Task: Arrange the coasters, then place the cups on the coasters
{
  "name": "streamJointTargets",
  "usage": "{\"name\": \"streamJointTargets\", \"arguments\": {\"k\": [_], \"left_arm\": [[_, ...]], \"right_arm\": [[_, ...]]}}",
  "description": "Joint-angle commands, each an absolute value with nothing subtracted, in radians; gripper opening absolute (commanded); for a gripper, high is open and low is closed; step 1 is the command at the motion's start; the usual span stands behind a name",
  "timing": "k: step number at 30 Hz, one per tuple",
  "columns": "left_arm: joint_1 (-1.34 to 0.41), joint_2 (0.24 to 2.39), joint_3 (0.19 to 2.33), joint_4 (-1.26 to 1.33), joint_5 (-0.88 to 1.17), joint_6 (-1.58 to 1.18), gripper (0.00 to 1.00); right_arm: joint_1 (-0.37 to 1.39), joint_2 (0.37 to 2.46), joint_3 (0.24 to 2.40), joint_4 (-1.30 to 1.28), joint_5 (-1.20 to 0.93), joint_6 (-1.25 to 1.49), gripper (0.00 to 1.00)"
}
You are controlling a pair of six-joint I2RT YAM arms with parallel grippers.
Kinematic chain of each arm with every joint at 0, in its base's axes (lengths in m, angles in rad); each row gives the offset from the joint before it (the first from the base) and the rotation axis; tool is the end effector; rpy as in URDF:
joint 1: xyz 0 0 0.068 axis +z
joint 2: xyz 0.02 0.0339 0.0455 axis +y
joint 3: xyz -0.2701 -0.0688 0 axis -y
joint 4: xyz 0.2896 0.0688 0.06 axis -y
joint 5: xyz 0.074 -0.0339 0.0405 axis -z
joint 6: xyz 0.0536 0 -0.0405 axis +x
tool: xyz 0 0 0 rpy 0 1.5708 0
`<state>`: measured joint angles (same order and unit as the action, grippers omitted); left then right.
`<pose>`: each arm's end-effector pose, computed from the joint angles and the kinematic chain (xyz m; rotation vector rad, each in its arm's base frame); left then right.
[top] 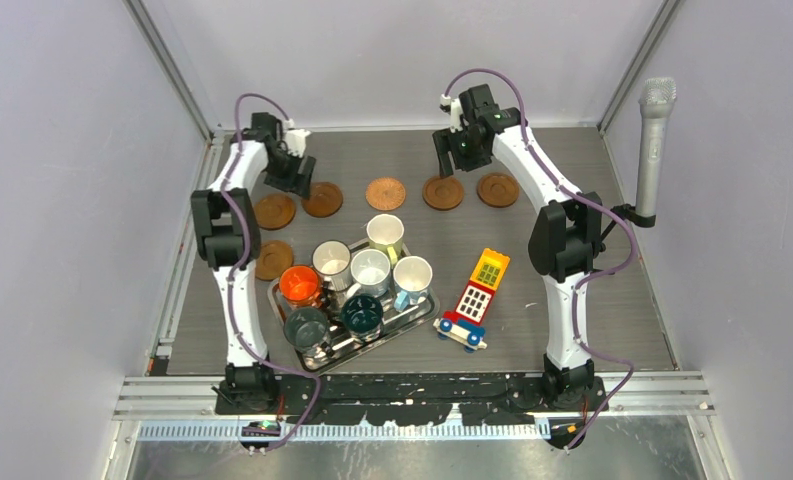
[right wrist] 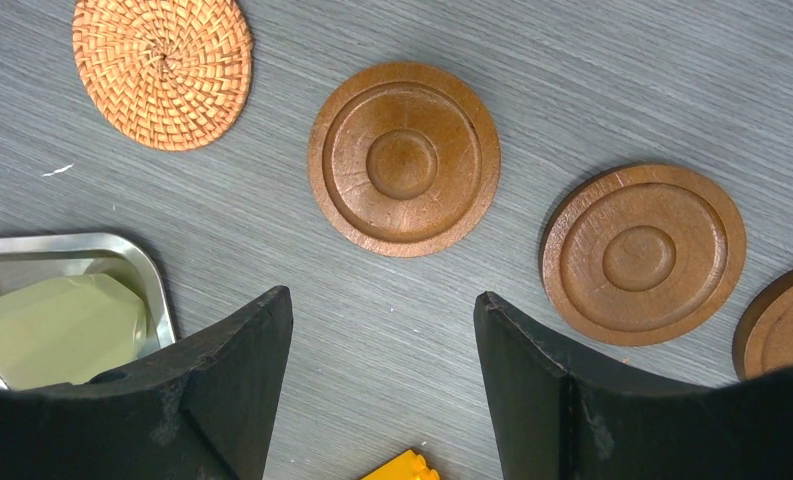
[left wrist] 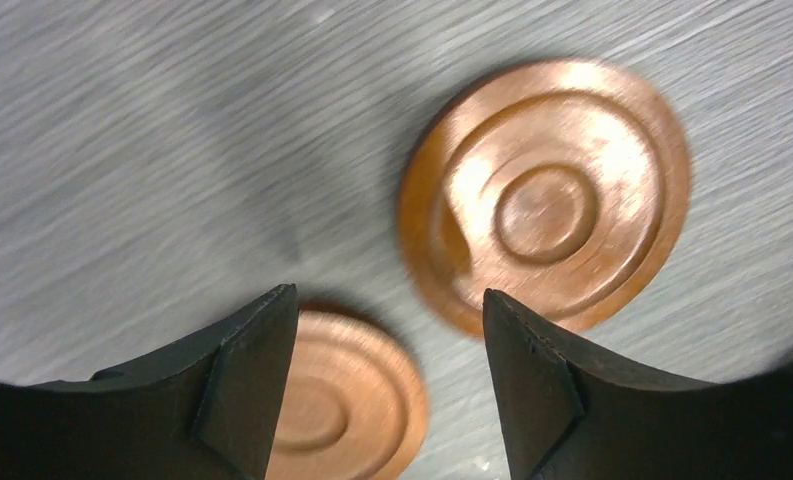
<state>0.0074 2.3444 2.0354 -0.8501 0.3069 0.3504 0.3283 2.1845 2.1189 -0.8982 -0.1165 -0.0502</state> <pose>0.5530 -0.0121 0.1612 0.5402 2.6141 -0.3069 0.5101 0.1803 0.2707 -0.5243 2.4902 0.2574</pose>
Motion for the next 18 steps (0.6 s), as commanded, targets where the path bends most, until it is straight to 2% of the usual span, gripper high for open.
{"name": "streamJointTargets", "arguments": {"k": [1, 10, 18], "left_arm": [[0.105, 2.205, 1.980, -0.848, 0.284, 0.327, 0.70], [0.163, 2.223, 1.937, -0.838, 0.186, 0.376, 0.71], [0.163, 2.252, 1.912, -0.814, 0.147, 0.394, 0.68]], "right_arm": [[0.334, 2.147, 2.166, -0.882, -0.128, -0.045, 0.71], [0.339, 2.149, 2.160, -0.882, -0.133, -0.040, 0.71], [0.340, 2.135, 2.140, -0.878, -0.117, -0.048, 0.71]]}}
